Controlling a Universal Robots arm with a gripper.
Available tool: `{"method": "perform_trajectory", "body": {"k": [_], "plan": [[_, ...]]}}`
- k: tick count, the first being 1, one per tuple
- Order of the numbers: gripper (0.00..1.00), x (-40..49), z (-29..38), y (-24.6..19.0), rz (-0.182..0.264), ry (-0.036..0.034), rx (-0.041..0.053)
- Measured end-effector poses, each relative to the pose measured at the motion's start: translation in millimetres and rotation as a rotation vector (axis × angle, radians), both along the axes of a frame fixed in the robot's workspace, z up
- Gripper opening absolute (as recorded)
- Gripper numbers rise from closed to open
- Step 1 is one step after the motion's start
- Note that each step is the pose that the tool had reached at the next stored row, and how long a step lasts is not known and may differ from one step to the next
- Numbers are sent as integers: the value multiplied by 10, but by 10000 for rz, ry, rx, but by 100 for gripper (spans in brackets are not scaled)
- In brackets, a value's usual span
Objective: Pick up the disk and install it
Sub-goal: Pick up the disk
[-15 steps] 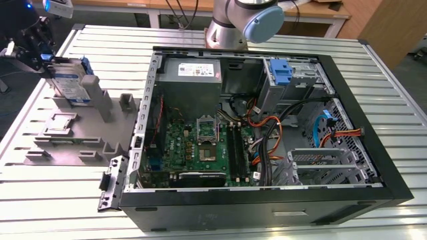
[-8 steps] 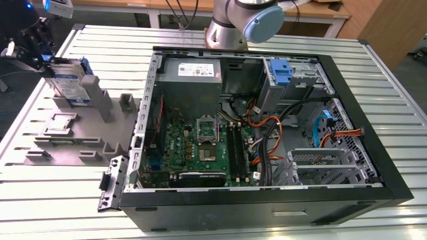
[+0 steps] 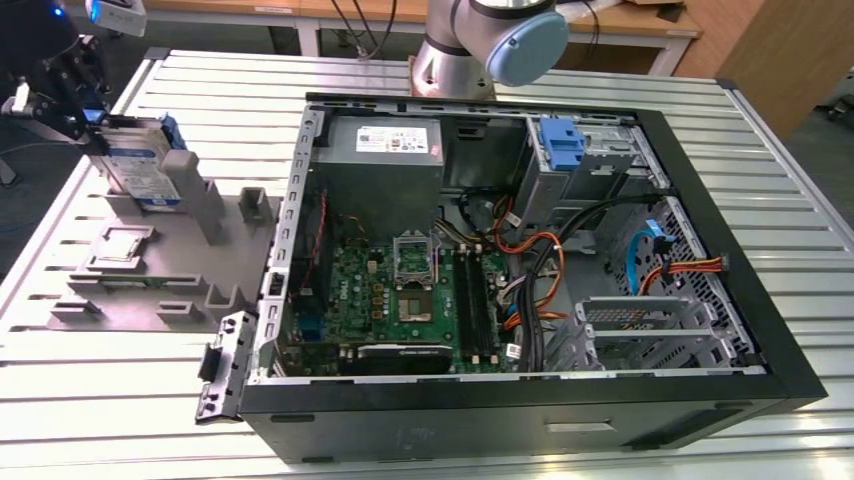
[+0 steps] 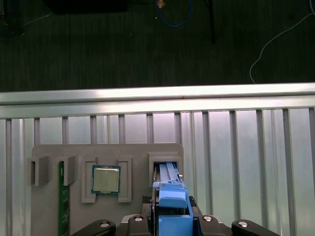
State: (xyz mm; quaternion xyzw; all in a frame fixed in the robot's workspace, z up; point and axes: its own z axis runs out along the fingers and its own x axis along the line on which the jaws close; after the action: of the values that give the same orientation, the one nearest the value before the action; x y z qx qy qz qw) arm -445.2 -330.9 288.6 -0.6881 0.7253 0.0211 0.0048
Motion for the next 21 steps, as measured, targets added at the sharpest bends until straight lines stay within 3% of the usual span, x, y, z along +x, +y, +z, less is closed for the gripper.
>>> {"method": "perform_trajectory", "body": {"k": [21], "plan": [[36,0,122,0,0,1,-1]]}}
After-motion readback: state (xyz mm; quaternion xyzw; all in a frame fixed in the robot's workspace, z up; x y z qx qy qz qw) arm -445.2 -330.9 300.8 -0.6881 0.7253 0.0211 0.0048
